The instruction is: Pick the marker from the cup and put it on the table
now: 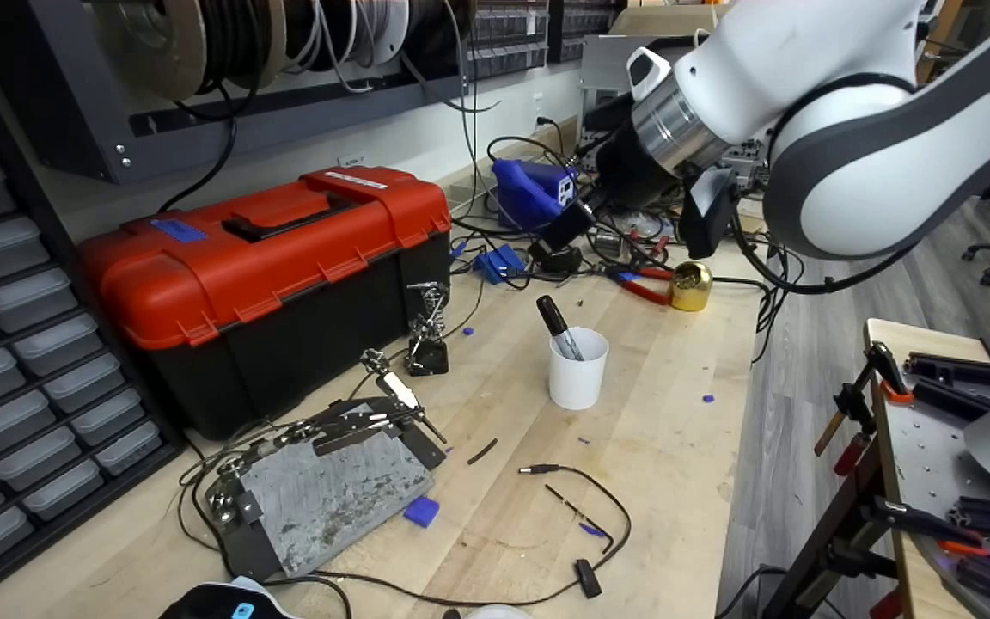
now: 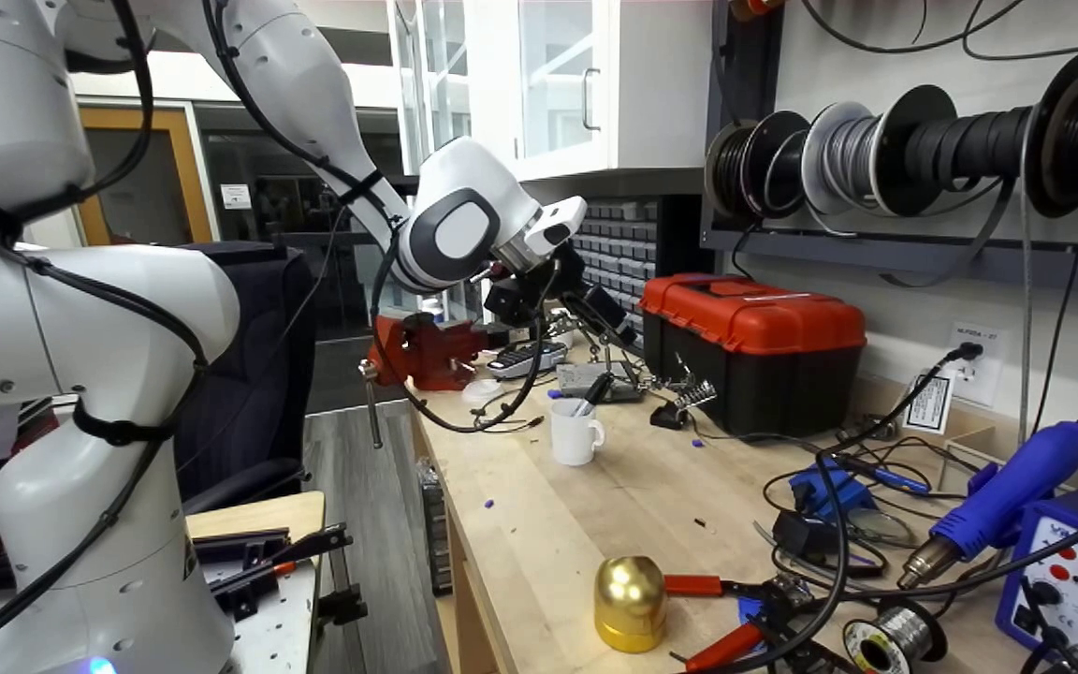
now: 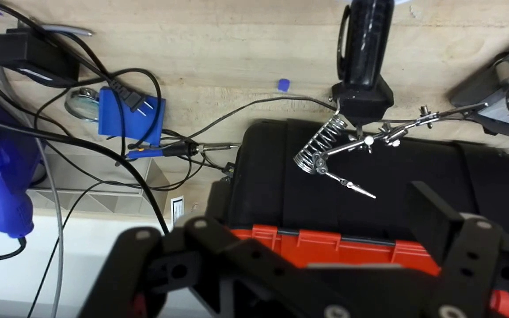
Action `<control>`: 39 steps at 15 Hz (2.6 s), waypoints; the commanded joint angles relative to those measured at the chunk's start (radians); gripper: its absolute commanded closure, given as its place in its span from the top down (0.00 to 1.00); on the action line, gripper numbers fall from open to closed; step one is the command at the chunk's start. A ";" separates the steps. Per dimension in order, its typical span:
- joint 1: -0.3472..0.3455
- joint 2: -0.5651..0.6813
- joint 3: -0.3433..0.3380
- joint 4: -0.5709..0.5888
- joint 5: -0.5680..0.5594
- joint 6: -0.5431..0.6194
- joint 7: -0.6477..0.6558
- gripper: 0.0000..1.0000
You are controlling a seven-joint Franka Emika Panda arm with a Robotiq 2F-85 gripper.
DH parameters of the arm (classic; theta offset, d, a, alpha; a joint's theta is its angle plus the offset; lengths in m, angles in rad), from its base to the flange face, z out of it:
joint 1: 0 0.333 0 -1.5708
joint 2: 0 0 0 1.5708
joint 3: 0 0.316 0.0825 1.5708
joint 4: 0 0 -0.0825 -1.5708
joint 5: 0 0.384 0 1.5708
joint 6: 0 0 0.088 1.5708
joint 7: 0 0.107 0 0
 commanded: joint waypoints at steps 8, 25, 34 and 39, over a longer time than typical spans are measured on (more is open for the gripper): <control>0.005 -0.146 -0.087 0.168 -0.012 -0.384 -0.069 1.00; -0.064 -0.221 -0.033 0.315 -0.003 -0.830 -0.037 1.00; -0.096 -0.196 -0.001 0.307 -0.004 -0.856 -0.035 1.00; -0.095 -0.191 -0.001 0.307 -0.004 -0.856 -0.035 1.00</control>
